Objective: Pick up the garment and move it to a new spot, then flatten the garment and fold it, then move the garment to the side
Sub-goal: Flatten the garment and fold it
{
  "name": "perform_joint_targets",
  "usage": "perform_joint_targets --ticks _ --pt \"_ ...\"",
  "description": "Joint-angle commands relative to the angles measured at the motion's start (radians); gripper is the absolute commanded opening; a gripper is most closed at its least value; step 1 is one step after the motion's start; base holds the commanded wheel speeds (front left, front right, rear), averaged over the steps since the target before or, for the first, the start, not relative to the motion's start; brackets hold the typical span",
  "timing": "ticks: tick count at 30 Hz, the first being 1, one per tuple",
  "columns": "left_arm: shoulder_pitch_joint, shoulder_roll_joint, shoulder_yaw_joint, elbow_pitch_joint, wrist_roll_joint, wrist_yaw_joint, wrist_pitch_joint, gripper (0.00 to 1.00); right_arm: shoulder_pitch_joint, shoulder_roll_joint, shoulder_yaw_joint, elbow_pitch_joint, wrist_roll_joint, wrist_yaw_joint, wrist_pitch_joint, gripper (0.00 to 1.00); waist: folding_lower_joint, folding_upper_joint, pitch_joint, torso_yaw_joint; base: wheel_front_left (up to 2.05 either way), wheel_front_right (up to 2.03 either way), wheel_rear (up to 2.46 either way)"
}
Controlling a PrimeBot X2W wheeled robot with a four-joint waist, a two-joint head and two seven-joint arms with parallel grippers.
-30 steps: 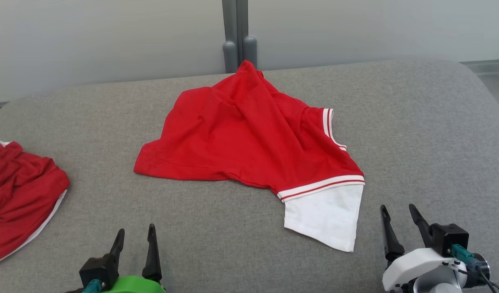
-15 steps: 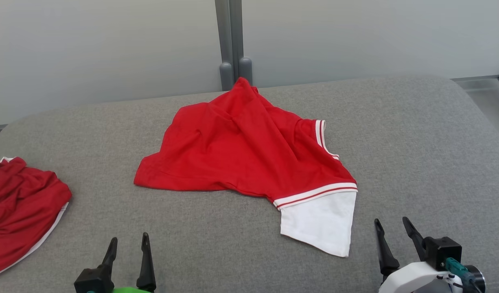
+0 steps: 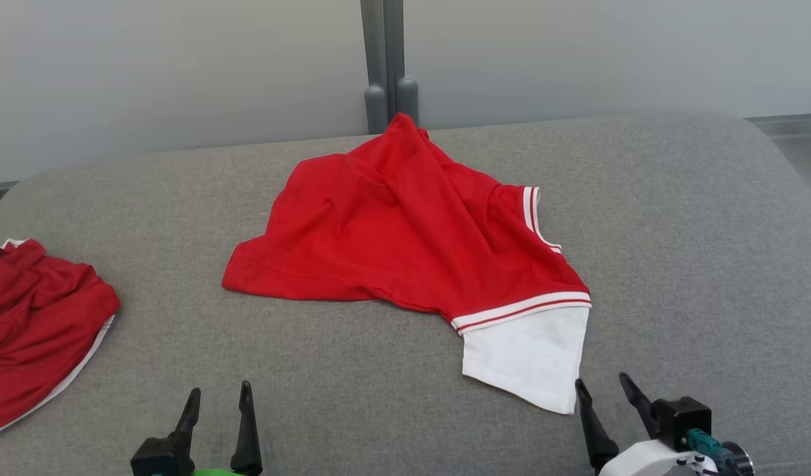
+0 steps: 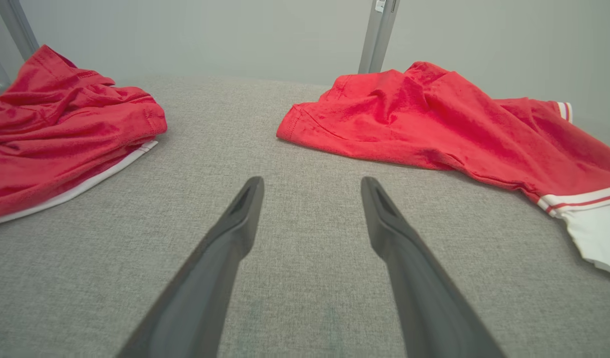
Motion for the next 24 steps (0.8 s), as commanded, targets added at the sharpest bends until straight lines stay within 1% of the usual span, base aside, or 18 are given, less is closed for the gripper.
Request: perform_joint_targets --ticks 1,7,17,20,23,24 --pt "-0.017 0.004 -0.010 0.006 -0.001 0.001 0.001 1.00 -0.012 -0.002 0.016 0.025 0.009 -0.002 -0.003 1.00 0.0000 0.0000 0.016 0.006 0.00 0.00 0.00" --pt "-0.047 0.005 -0.035 0.011 0.002 0.001 0.001 1.00 -0.050 -0.002 0.062 0.096 0.017 -0.002 -0.003 1.00 0.0000 0.0000 0.060 0.019 0.00 0.00 0.00" --pt "-0.109 0.005 -0.061 0.016 0.013 -0.003 0.001 1.00 -0.136 -0.002 0.056 0.233 0.016 -0.002 -0.002 1.00 0.0000 0.0000 0.148 0.049 0.00 0.00 0.00" --pt "-0.124 0.005 -0.063 0.018 0.015 -0.006 0.001 1.00 -0.150 -0.002 0.080 0.286 0.030 -0.002 0.005 1.00 0.0000 0.0000 0.166 0.054 0.00 0.00 0.00" --pt "-0.139 0.005 -0.063 0.021 0.016 -0.007 0.001 1.00 -0.159 0.005 0.132 0.334 0.053 0.001 0.011 1.00 0.0000 0.0000 0.180 0.055 0.00 0.00 0.00" --pt "-0.144 0.005 -0.062 0.022 0.017 -0.007 0.001 1.00 -0.158 0.008 0.154 0.354 0.059 0.003 0.014 0.82 0.0000 0.0000 0.183 0.054 0.00 0.00 0.00"
